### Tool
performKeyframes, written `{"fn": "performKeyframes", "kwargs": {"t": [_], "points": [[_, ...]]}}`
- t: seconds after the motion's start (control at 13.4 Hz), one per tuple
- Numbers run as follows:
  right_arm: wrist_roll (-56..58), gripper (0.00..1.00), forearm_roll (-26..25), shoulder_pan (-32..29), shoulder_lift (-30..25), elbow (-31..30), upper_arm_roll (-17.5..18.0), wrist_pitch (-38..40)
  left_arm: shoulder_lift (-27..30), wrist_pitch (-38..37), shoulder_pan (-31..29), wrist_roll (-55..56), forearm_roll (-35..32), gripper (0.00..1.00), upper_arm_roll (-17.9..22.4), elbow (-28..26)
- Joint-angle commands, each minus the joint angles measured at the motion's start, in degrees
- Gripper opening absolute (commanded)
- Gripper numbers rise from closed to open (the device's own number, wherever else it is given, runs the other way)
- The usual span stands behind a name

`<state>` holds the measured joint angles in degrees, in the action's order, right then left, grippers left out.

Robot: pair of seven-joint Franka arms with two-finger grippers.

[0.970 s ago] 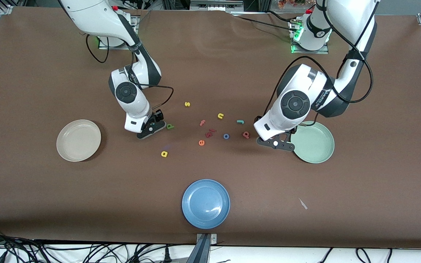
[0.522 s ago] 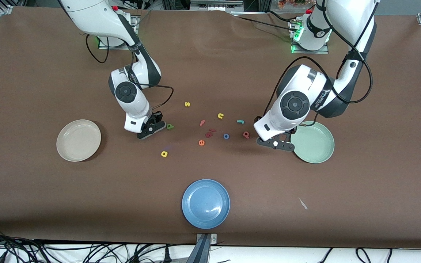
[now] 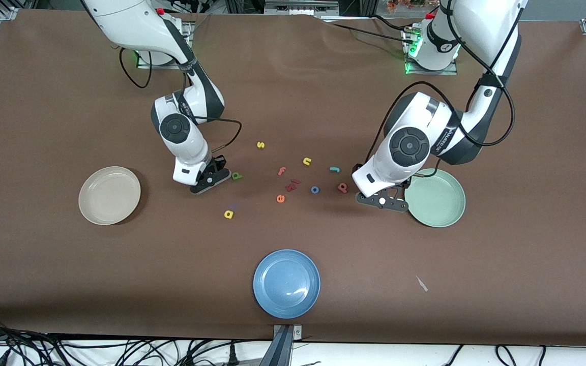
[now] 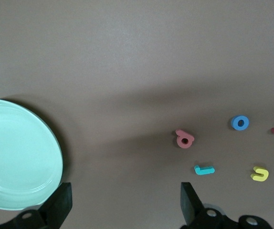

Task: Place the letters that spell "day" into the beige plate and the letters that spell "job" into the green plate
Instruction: 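Lower the right gripper onto the cyan letter y and grasp it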

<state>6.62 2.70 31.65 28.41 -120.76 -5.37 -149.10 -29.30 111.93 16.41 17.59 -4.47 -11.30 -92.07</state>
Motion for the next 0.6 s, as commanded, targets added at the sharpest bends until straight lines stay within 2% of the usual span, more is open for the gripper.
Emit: {"fn": "performKeyframes", "kwargs": {"t": [0.0, 0.22, 0.52], "points": [[-0.11, 0.00, 0.90, -0.36, -1.68, 2.36, -0.43, 5.64, 0.04, 1.37, 0.55, 2.18, -0.54, 0.98, 0.22, -0.75], [-1.08, 0.00, 0.90, -0.71, -3.62, 6.40, -2.45, 13.65, 0.04, 1.37, 0.47, 2.36, -0.54, 0.97, 0.22, -0.75], [-0.91, 0.00, 0.90, -0.80, -5.82, 6.41, -6.93, 15.94, -0.05, 1.45, 0.55, 2.45, -0.45, 0.97, 0.22, -0.75]]}}
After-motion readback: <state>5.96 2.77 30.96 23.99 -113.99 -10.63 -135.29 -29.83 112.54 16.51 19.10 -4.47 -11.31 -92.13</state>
